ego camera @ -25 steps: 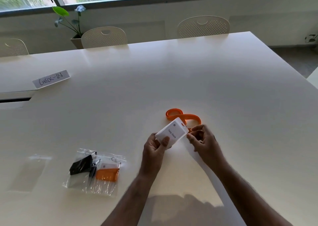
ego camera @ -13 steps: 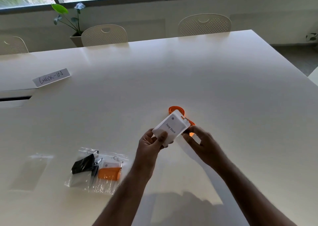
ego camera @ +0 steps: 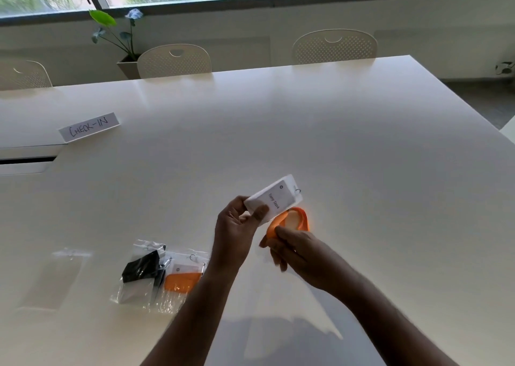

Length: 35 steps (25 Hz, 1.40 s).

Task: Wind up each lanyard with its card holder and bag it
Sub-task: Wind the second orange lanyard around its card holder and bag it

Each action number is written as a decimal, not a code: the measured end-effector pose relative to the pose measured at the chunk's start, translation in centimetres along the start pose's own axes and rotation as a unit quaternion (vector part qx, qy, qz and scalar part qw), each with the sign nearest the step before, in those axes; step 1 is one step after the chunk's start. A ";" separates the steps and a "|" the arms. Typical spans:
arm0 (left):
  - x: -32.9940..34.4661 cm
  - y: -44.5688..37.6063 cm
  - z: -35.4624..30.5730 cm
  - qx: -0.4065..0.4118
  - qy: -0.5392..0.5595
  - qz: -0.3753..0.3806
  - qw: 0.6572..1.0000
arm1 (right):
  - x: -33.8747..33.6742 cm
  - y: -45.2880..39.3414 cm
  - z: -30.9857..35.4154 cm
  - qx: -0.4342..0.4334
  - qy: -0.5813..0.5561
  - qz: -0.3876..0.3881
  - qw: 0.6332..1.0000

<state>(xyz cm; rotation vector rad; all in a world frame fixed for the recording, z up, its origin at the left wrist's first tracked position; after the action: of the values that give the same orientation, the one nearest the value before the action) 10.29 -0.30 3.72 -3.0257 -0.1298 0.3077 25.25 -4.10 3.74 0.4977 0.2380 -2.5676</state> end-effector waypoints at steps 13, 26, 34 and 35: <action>0.6 1.8 -1.0 0.208 -0.337 0.052 0.917 | -5.2 -1.5 5.0 -0.050 -0.204 -0.065 0.976; 0.7 2.7 -3.6 0.160 -0.250 0.236 0.925 | -11.1 -2.6 5.3 -0.057 -0.079 -0.114 0.989; -0.7 3.4 -6.7 0.139 -0.113 0.246 0.953 | -8.5 -2.9 0.6 -0.041 -0.162 -0.099 0.981; -1.1 3.1 -6.7 0.132 -0.104 0.235 0.957 | -7.5 -2.9 0.0 -0.027 -0.195 -0.083 0.977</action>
<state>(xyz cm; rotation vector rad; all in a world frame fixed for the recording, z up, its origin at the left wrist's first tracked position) 10.80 -4.09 10.13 -2.7120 0.5782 0.6231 29.80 1.79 6.92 -0.0555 0.2141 -2.7443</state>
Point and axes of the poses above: each hand's wrist, its own y-axis away from the middle knuckle, its own x-axis out of the palm, z = x × y, the point moved 8 cm from there along -y, towards the middle knuckle, and after that the axes turned 8 degrees about -y, right-handed, at the moved point
